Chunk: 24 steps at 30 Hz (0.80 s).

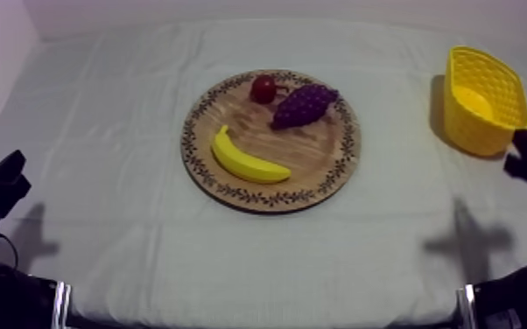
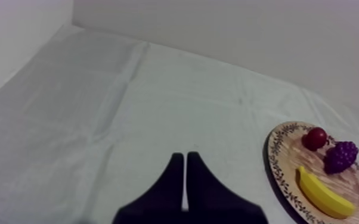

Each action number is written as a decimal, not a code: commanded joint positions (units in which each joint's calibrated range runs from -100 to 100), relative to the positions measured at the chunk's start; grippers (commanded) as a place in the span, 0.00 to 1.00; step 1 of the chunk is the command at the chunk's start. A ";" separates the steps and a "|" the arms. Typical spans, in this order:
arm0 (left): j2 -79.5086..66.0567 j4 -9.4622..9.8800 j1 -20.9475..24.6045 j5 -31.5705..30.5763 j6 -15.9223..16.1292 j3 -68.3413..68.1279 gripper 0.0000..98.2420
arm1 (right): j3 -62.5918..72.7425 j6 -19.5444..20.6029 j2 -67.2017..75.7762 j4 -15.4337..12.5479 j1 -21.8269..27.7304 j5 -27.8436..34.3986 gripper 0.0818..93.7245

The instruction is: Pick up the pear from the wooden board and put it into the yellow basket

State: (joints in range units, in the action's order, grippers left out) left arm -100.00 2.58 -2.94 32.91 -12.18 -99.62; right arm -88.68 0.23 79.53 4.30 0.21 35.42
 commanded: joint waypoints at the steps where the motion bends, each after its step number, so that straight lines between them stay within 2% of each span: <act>1: 0.00 -0.01 0.01 -0.01 -0.01 -0.05 0.00 | -5.40 -0.05 4.52 -0.25 -0.11 1.08 0.00; 4: 0.00 -0.01 0.01 -0.01 -0.01 -0.05 0.00 | -7.89 -0.87 8.32 -1.18 0.50 2.91 0.00; 8: 0.00 -0.01 0.01 -0.01 -0.01 -0.05 0.00 | -9.81 -3.42 12.27 -3.87 2.25 4.81 0.00; 14: 0.00 -0.01 0.01 -0.01 0.00 -0.05 0.00 | -10.73 -3.00 15.24 -4.98 3.90 3.87 0.00; 21: 0.00 -0.01 0.01 -0.01 0.02 -0.05 0.00 | -11.06 -10.48 16.14 -5.19 4.43 2.90 0.01; 24: 0.00 -0.01 0.01 -0.01 0.00 -0.05 0.00 | -11.08 -12.47 16.20 -5.20 4.45 2.84 0.01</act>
State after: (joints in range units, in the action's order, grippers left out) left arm -100.00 2.58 -2.94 32.91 -12.18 -99.62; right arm -99.74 -8.93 95.74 -0.89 4.61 38.36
